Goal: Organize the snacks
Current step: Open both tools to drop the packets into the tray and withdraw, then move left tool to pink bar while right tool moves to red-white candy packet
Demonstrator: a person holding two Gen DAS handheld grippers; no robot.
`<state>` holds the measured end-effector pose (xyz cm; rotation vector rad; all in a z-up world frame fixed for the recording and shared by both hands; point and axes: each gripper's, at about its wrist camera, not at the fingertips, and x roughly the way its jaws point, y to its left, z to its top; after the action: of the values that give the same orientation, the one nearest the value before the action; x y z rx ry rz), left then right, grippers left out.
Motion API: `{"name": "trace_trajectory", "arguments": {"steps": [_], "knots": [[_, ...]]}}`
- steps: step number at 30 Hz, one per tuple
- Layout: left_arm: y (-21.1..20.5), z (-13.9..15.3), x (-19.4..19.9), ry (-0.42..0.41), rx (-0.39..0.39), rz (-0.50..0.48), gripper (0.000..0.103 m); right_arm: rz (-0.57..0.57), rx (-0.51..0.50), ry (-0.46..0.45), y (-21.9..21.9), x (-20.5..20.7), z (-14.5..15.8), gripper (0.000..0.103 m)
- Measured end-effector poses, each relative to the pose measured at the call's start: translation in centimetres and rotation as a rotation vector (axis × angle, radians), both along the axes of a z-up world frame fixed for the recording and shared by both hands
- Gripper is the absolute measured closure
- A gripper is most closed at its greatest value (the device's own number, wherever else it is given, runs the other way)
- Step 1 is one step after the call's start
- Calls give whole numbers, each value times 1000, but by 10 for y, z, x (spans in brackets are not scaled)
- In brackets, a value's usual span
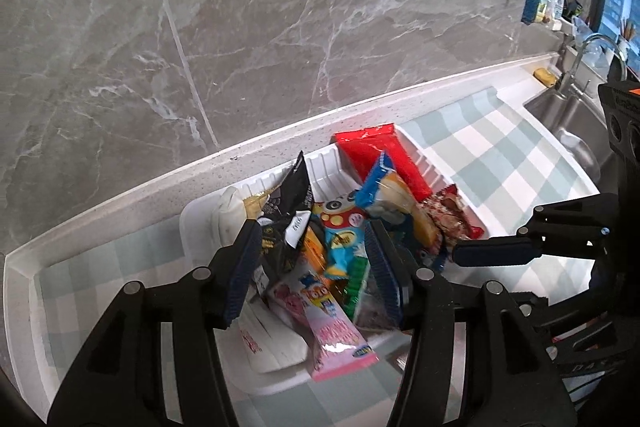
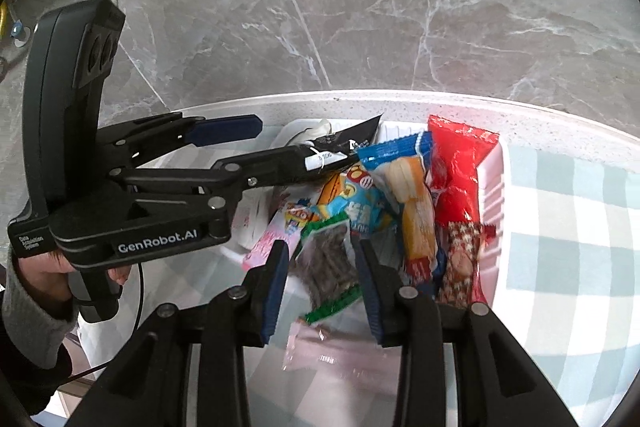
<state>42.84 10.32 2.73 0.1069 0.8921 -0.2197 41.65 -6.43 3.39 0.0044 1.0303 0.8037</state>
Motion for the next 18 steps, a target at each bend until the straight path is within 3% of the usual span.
{"name": "trace_trajectory", "arguments": {"steps": [8,18], "knots": [[-5,6,-48,-5,-11,-34,51,-54,9,18,-39,-35,8,59],[-21,-33,-108,95,-44,-124,51,-157,-47,88,-94,-85,-10,56]]}}
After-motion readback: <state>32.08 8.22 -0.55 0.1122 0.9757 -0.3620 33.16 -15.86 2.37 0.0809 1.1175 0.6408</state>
